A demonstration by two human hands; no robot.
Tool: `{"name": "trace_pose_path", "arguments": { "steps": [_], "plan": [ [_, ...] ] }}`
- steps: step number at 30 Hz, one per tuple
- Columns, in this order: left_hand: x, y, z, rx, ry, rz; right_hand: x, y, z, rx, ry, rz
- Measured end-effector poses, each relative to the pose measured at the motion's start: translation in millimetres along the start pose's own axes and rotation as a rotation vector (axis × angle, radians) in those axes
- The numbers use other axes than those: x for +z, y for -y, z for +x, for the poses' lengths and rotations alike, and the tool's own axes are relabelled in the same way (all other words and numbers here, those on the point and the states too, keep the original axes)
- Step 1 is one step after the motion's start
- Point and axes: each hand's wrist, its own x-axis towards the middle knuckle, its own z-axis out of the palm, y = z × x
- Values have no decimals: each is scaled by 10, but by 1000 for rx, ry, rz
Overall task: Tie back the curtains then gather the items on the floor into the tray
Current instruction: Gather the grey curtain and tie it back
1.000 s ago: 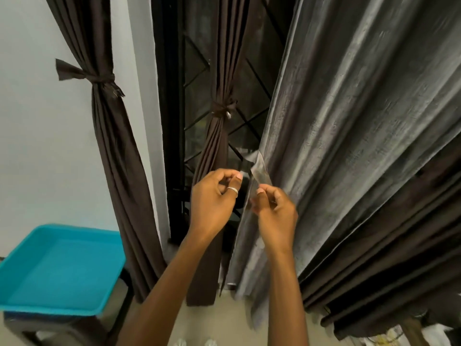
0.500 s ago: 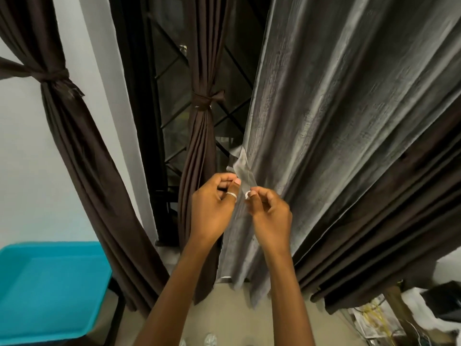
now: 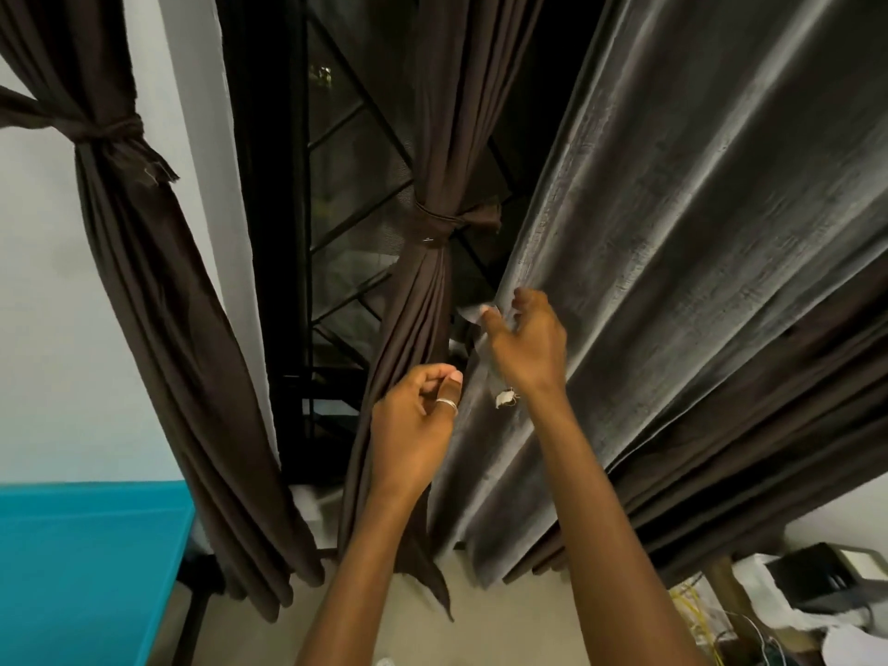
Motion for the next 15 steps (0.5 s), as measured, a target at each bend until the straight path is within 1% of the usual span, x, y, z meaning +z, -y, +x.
{"name": "trace_pose_path", "arguments": {
  "steps": [3, 11, 13, 15],
  "plan": [
    [-18, -18, 34, 35, 24, 38, 103, -82, -26, -37, 12, 26],
    [187, -201, 72, 128, 20, 165, 182, -302, -539, -210, -156, 107],
    [301, -244, 64, 131, 15, 225, 160, -375, -657, -251, -153, 149],
    [422, -277, 34, 127, -24, 308, 91, -426, -748, -283, -136, 202]
  ]
}}
